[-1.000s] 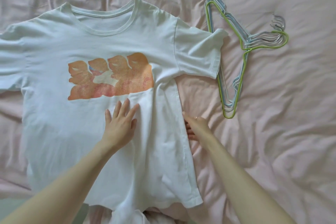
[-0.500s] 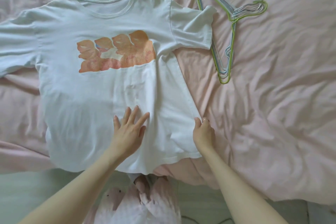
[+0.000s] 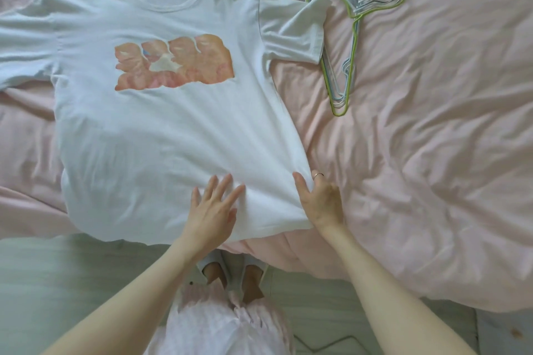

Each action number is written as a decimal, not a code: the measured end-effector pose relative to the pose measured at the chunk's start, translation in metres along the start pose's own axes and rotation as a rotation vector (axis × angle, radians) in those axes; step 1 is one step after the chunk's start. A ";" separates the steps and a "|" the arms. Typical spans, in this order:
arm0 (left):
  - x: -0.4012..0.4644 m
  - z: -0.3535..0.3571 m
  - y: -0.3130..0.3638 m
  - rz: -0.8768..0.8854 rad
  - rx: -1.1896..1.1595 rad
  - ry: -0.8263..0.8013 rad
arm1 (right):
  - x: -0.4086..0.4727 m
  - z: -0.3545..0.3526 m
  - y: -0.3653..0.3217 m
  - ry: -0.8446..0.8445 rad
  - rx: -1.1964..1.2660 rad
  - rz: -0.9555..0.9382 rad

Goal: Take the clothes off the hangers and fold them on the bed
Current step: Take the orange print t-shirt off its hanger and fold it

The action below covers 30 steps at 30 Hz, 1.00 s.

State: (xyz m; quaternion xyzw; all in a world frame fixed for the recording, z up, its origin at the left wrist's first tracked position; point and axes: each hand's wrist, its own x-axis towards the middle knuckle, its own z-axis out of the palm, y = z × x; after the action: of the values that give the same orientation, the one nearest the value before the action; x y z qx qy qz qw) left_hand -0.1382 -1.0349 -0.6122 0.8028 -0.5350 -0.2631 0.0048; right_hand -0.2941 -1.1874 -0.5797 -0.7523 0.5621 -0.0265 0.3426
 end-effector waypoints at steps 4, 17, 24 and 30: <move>-0.006 0.008 0.003 -0.007 0.015 -0.060 | -0.004 0.010 0.020 -0.060 -0.087 0.112; -0.042 -0.014 -0.026 -0.099 -0.517 -0.115 | -0.002 0.039 -0.025 0.026 -0.378 -0.241; -0.064 -0.042 -0.160 -0.756 -0.693 0.572 | -0.039 0.105 -0.094 -0.318 -0.458 -0.453; -0.068 -0.049 -0.240 -0.785 -1.138 0.527 | -0.060 0.148 -0.127 -0.435 -0.547 -0.392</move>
State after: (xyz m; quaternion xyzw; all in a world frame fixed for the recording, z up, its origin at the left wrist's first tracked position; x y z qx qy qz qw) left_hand 0.0682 -0.8870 -0.6105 0.8449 0.0295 -0.2807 0.4544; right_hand -0.1482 -1.0466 -0.6032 -0.8967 0.3086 0.2192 0.2295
